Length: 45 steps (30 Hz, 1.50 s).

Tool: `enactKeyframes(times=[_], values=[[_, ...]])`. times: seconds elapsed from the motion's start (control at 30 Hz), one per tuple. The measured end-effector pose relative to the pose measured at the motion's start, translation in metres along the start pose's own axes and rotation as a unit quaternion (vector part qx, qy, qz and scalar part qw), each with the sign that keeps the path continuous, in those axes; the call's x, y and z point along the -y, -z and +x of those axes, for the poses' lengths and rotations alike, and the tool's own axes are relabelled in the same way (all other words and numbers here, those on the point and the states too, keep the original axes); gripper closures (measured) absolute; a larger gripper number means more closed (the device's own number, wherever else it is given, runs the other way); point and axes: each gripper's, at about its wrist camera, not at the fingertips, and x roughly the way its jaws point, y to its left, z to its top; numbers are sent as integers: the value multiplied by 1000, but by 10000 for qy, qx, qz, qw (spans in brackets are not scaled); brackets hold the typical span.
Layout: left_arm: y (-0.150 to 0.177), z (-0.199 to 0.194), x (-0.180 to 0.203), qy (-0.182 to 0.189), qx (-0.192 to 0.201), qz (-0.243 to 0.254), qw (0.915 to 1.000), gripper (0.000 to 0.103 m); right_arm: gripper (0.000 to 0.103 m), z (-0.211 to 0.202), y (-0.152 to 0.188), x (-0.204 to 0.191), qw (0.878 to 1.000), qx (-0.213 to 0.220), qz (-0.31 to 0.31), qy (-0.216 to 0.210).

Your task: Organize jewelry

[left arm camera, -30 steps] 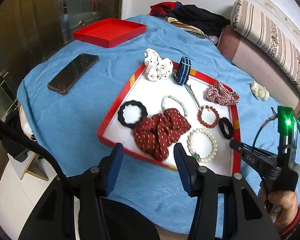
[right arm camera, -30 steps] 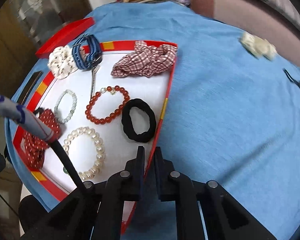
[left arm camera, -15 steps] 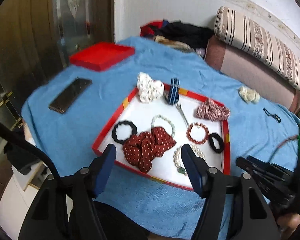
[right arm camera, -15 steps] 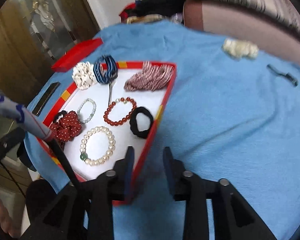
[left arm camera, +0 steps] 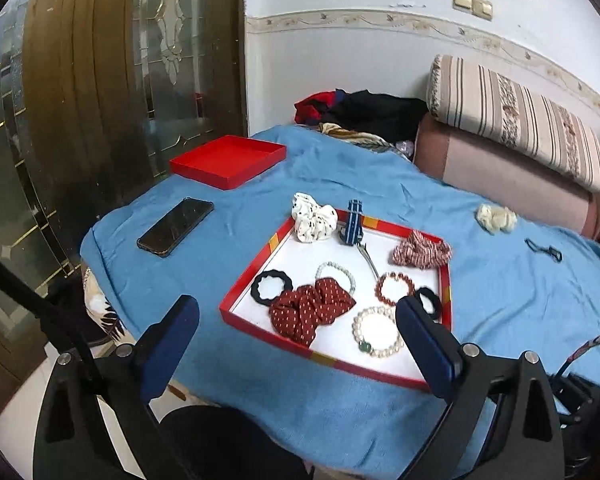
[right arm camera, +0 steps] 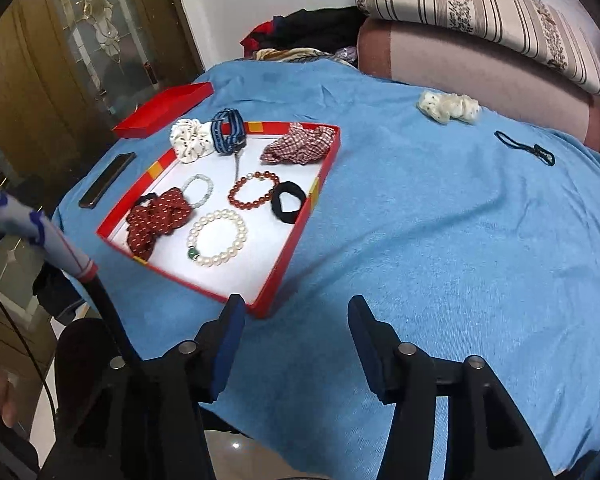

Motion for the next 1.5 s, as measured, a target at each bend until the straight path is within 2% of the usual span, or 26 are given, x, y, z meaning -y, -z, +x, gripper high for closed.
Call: enactKeyframes(times=[0.1,0.9,1.5], values=[[5,-3,2,7,-70,32,10000,5,40,-5,4,-7,9999,72,-101,69],[24,5,27,-68,-581,471,9972,5,38,-1,9,-9,9990,82,-241,374],[30,27,31,-28,-977,431,9943,5,36,9,7,-5,9986,-3,-251,466]])
